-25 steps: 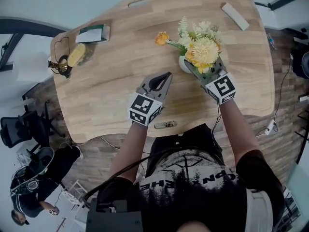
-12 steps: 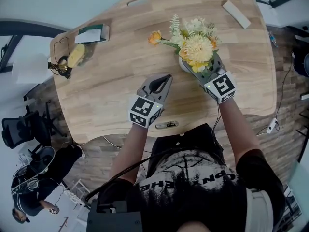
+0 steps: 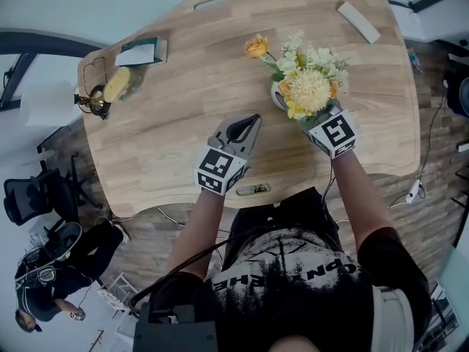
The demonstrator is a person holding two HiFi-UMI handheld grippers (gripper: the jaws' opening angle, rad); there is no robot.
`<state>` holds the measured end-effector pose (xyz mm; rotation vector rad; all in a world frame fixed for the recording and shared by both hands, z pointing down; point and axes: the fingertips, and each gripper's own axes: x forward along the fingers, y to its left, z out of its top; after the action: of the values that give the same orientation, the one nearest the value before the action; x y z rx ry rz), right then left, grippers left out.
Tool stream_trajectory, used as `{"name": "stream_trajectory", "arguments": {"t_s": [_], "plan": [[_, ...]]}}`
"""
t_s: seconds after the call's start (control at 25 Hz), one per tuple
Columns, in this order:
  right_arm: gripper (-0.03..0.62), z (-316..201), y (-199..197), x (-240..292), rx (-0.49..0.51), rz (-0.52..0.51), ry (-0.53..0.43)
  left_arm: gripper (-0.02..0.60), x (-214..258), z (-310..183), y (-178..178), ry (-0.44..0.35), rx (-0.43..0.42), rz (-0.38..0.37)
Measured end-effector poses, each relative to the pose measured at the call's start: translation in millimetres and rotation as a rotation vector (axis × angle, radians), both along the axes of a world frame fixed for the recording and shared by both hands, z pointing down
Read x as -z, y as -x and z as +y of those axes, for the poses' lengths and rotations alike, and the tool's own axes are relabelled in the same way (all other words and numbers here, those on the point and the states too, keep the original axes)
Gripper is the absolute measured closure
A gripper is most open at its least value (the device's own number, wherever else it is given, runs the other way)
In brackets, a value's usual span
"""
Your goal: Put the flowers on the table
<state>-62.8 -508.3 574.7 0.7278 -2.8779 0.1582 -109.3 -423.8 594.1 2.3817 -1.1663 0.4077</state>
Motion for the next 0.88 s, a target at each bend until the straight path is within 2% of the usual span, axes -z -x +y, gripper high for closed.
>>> {"name": "stream_trajectory", "arguments": {"t_s": [0.6,0.88], "plan": [[0.315,5,-19,1,-0.049,-0.009,0.014,0.568,6,5,-5,-0.013,-0.003,-0.002],[0.315,20,-58,-4,-0.127,0.031,0.025,0.568,18,13,-16,-0.047,-0.024,-0.006]]}}
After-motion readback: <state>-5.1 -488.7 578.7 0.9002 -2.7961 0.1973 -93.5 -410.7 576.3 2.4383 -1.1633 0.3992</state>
